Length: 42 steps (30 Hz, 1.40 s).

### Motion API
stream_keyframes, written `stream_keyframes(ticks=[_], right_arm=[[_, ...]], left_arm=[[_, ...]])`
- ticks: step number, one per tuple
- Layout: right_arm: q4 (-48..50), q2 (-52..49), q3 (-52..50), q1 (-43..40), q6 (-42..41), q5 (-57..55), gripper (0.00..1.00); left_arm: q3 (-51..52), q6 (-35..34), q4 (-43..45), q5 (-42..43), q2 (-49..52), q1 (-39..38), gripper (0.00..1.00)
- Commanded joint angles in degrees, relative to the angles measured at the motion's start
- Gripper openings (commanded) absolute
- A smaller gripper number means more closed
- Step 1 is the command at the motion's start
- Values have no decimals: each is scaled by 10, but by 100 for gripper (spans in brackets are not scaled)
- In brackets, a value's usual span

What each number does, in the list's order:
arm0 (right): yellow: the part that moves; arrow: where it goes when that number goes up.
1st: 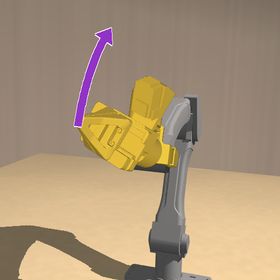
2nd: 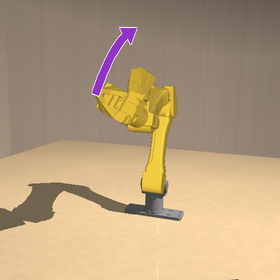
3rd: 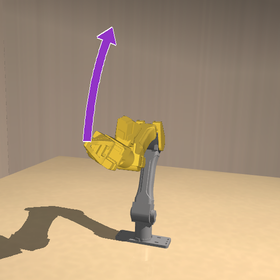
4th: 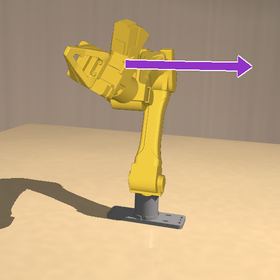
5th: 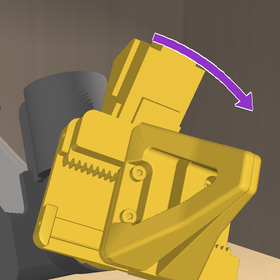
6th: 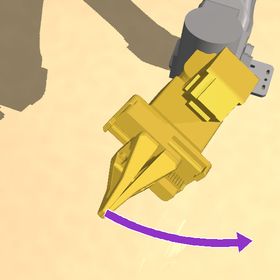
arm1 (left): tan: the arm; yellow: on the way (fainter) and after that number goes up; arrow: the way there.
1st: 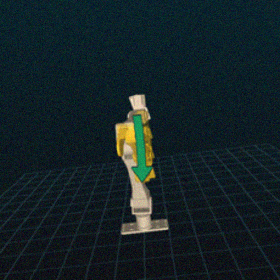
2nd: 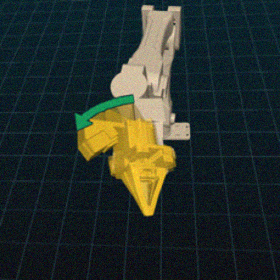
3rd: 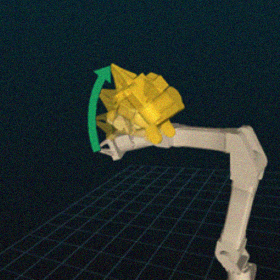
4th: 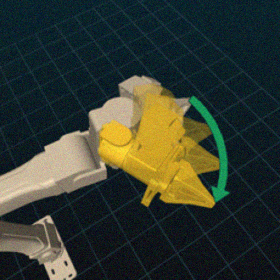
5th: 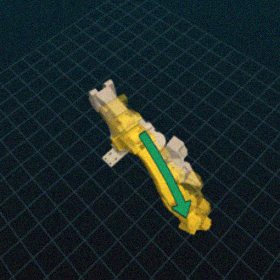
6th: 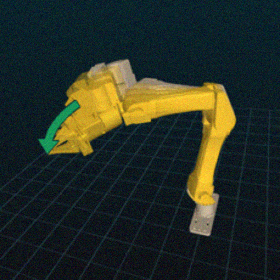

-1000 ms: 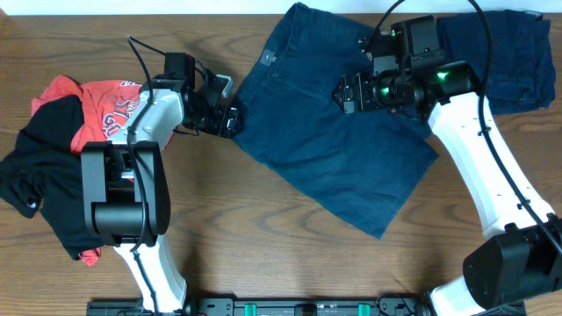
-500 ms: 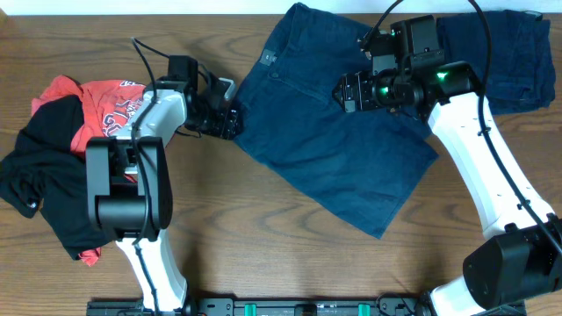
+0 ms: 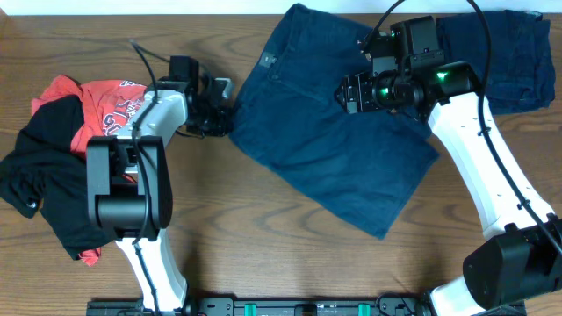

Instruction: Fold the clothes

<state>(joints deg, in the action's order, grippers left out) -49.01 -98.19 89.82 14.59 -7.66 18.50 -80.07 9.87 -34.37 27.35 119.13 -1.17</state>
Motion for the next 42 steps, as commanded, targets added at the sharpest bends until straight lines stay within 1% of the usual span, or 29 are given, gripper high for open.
stream_keyframes(ticks=[1,3,8,12,17,18,19,20,21,24,26,33,35,37,40,42], right_arm=[[-3,17,-7,10,-5,6,76],[-6,16,-8,10,-5,5,76],[-5,13,-9,14,-6,-13,74],[-6,6,-11,18,-24,-56,73],[-6,-14,-14,20,-26,-56,73],[-8,-19,-14,20,-26,-54,73],[-10,-24,-14,21,-26,-52,72],[-12,-28,-15,22,-26,-49,72],[-16,-33,-15,23,-26,-47,72],[-30,-37,-15,31,-26,-47,73],[-40,-37,-15,37,-26,-48,73],[-86,-37,-28,72,-26,-50,73],[-71,-37,-45,88,-26,-50,72],[-32,-37,-76,107,-26,-50,71],[67,-37,-134,130,-25,-73,74],[148,-38,-182,145,-25,-116,76]], left_arm=[[4,-108,-33,0,-28,37,6],[4,-133,-73,1,-53,56,6],[4,-134,-156,1,-124,87,6],[4,-134,-197,-13,-190,90,6],[4,-134,-226,-61,-259,74,6],[4,-134,-230,-75,-268,71,14],[4,-134,-233,-87,-274,69,27],[4,-134,-236,-97,-278,68,33],[4,-134,-239,-104,-280,68,42],[4,-134,-239,-105,-280,68,54],[4,-134,-237,-105,-281,68,57],[4,-129,-230,-105,-282,67,57],[4,-129,-224,-105,-283,67,57],[4,-130,-216,-104,-283,67,57],[4,-130,-207,-105,-283,67,57],[4,-130,-204,-104,-283,67,57]])
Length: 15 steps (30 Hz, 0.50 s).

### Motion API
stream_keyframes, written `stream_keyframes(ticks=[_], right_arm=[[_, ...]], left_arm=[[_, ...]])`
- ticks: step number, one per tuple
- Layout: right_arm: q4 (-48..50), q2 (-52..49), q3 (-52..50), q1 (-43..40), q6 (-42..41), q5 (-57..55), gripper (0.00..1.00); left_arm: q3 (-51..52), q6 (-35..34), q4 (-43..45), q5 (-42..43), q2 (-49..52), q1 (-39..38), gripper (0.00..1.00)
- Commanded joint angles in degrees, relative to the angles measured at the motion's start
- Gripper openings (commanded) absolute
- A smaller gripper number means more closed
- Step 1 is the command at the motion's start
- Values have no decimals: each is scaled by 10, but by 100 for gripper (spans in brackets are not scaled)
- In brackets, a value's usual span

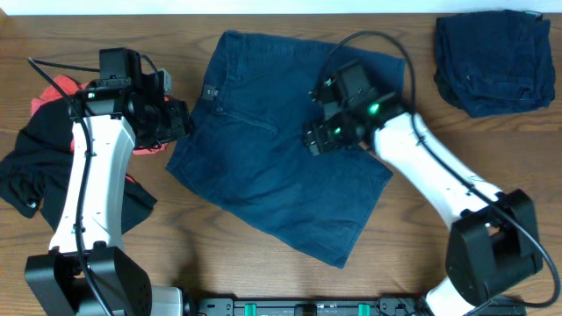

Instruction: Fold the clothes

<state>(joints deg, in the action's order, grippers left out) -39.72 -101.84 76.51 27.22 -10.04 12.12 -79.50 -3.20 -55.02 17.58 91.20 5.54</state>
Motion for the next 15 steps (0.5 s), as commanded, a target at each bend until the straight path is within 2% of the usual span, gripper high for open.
stream_keyframes(ticks=[1,7,15], right_arm=[[86,-2,-70,23,-1,-68,77],[237,-5,-168,30,39,-92,88],[293,-5,-238,28,37,-102,92]], left_arm=[[-2,1,2,-7,-3,0,57],[-2,8,3,-7,-3,0,57],[-2,8,2,-7,-3,0,57]])
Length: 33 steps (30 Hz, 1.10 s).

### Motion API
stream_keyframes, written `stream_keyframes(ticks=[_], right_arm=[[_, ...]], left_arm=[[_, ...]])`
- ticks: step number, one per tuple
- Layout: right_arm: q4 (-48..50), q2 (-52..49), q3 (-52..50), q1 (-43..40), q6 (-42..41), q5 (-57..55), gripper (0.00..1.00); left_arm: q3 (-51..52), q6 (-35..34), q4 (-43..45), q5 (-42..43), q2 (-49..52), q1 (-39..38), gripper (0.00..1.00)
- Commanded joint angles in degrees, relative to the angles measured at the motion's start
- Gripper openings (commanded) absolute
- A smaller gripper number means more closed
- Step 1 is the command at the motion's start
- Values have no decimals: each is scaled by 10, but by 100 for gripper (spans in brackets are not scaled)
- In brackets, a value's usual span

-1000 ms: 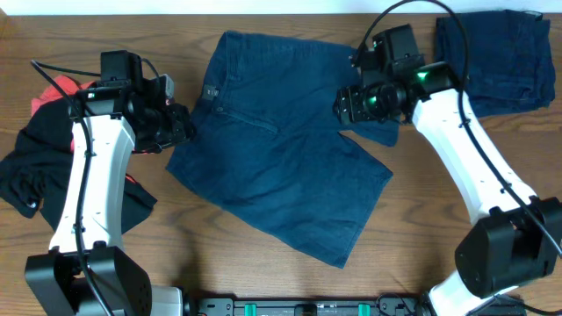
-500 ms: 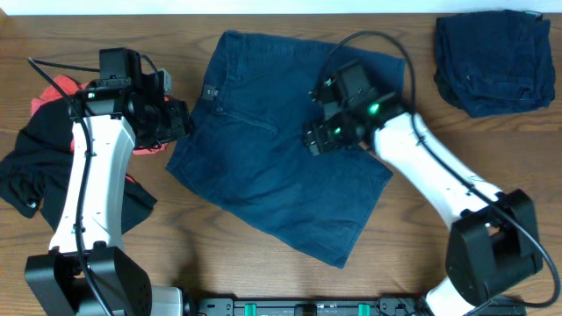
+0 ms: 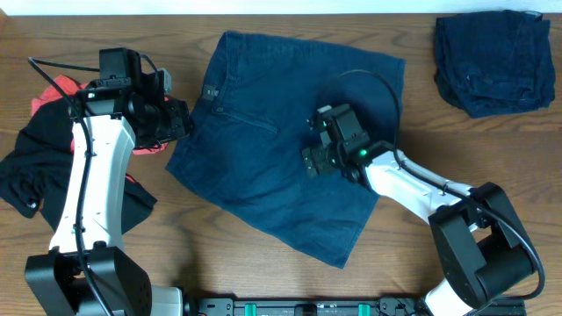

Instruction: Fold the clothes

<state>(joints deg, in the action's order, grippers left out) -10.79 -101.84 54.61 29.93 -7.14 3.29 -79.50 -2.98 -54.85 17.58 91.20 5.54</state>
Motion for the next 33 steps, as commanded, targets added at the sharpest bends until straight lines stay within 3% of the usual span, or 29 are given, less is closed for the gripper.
stream_keyframes(ticks=[1,11,14,23,29,33], right_arm=[[4,-5,-23,1,6,-13,92],[14,-17,-46,1,-21,-31,92],[14,-47,-46,-5,-52,-57,96],[43,-157,-46,-73,-124,-56,96],[110,-164,-45,-128,-117,-59,97],[178,-163,-42,-155,-73,8,97]], left_arm=[[-2,5,0,-7,-3,0,57],[-2,5,0,-7,-3,0,57],[-2,5,0,-7,-3,0,57],[-2,5,1,-7,-3,0,59],[-2,5,1,-7,-3,0,59],[-2,5,1,-7,-3,0,59]])
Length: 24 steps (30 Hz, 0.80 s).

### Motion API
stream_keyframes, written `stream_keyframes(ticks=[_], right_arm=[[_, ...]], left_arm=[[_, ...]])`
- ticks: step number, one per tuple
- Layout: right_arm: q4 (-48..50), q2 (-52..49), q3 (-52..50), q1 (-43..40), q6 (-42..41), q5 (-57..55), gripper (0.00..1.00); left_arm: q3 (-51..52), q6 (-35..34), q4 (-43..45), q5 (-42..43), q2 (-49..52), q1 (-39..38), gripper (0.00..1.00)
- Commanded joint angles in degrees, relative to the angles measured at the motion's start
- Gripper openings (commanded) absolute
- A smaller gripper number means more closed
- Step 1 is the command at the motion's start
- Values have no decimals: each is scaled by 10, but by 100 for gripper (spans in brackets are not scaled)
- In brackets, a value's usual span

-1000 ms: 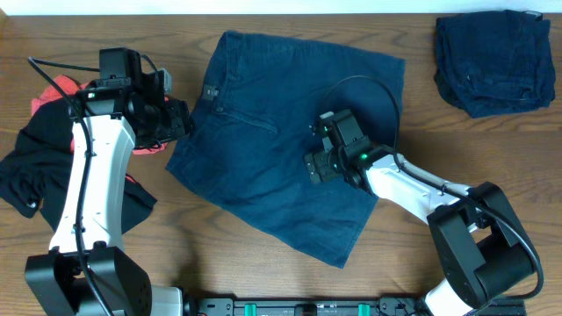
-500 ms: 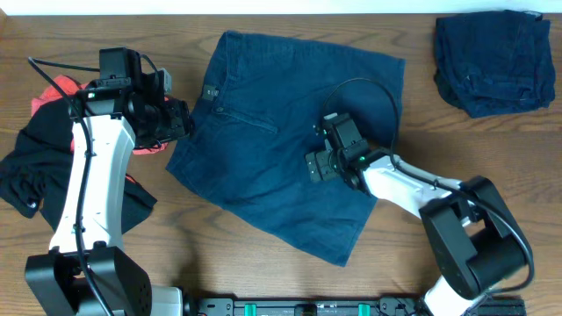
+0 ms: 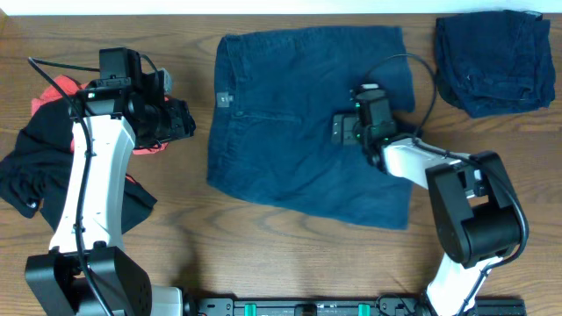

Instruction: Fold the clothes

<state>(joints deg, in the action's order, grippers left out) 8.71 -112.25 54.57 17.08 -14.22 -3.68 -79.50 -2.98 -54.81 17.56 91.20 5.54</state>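
Note:
Dark blue denim shorts point(image 3: 290, 114) lie spread flat in the middle of the table, waistband to the left. My right gripper point(image 3: 337, 130) rests low on the shorts' right half, apparently pinching the fabric. My left gripper point(image 3: 190, 121) hovers just left of the waistband with a strip of bare table between it and the cloth, its fingers spread and empty.
A folded dark blue garment point(image 3: 492, 61) sits at the back right corner. A heap of red and black clothes point(image 3: 39, 175) lies at the left edge, under the left arm. Bare wooden table point(image 3: 263, 263) shows along the front.
The shorts have turned from a slanted lie to nearly square and shifted right, away from the left gripper. My right gripper moved up and right with the fabric. The left arm stayed put.
At first both grippers held the shorts, which lay far right by the folded garment. Then the shorts lay slanted in the middle, the left gripper at their left edge, the right gripper on the cloth. Now they lie squared and flat, clear of the left gripper.

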Motion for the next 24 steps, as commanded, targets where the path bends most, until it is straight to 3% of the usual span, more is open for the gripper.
stream_keyframes(ticks=[1,5,9,13,18,24], right_arm=[[-7,-57,-38,-30,13,121,96],[-8,-11,-26,-28,-1,196,99],[-42,112,-25,-20,17,196,99],[-127,249,-12,-21,42,191,99],[-273,408,-2,-22,39,170,99],[-457,523,-2,-21,13,170,99]], left_arm=[[-2,6,1,-7,-3,0,59],[-2,56,-2,-8,-3,1,64],[-4,60,0,-20,-3,4,69],[-12,59,-8,-20,-6,4,91],[-13,46,-61,-20,-36,4,94],[-12,12,-157,-19,-100,-2,94]])
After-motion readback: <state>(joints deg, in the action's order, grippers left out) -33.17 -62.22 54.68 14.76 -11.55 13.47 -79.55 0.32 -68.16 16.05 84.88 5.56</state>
